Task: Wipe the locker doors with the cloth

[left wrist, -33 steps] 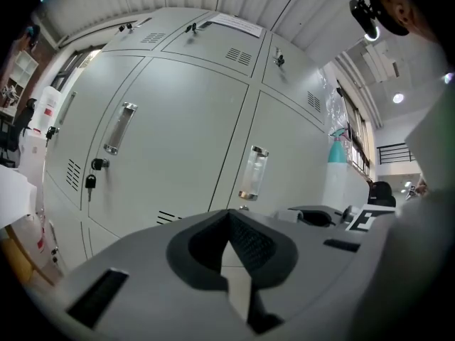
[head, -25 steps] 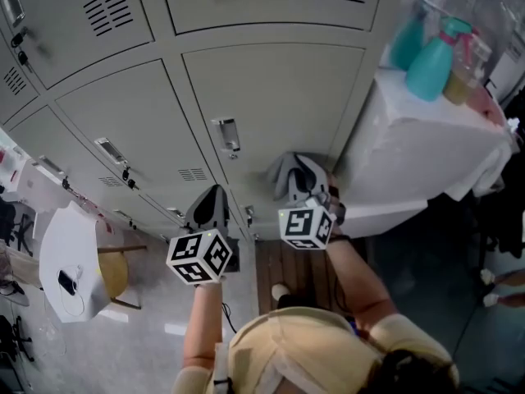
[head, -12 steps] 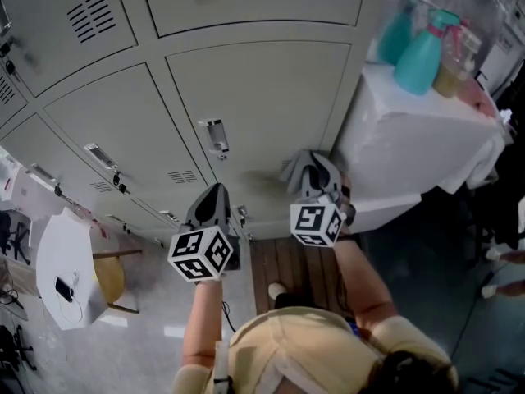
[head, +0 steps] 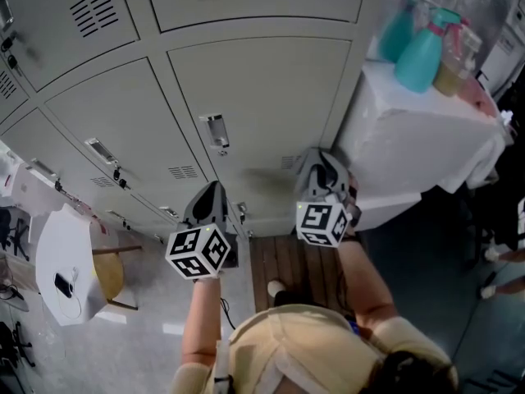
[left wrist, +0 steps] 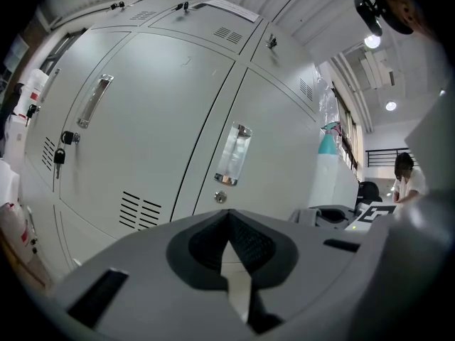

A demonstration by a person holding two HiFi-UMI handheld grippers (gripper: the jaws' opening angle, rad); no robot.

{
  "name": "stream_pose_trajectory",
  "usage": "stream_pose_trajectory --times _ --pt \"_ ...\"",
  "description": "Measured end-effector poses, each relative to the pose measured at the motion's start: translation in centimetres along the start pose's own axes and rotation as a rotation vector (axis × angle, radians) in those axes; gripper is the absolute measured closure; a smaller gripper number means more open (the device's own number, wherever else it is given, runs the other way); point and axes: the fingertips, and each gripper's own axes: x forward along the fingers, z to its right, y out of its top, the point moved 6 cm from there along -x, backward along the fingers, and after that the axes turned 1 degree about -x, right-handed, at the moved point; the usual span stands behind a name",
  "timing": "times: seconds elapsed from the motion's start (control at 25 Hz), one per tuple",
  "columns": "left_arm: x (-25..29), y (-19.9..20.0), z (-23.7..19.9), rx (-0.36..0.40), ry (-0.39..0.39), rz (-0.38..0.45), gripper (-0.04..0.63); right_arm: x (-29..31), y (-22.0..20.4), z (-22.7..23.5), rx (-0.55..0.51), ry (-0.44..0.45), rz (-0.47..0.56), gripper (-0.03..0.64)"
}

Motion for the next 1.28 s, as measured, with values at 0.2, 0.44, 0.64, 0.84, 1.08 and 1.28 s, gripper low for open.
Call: stream_pose_trajectory --times 0.2,0.44,0.64,0.84,1.08,1.28 --pt "-0.9 0.4 -0.6 0.037 0.037 0.016 0.607 -0.8 1.4 -0.2 0.013 0.012 0.038 0.611" --pt "-2.5 0.9 -1.9 0.036 0.077 0.043 0.607 -1.5 3.4 -0.2 0.052 0.041 0.051 0.611" --pt "-4.0 1.5 -3.1 0.042 0.119 0.065 0.607 -2.2 5.2 -0.3 0.069 0.073 0.059 0.611" --pt "-5.4 2.0 -4.0 0.082 0.166 0.084 0.607 -2.3 6.3 -0.9 0.139 0.093 0.099 0.611" --pt "-7.2 2.7 -4.6 0.098 0.201 0.12 0.607 -3.1 8.0 -1.4 0.176 0.139 0.128 0.611" --pt "-8.4 3.3 -4.5 0.125 0.22 0.142 0.607 -3.6 8.9 -1.7 0.208 0.175 0.146 0.611"
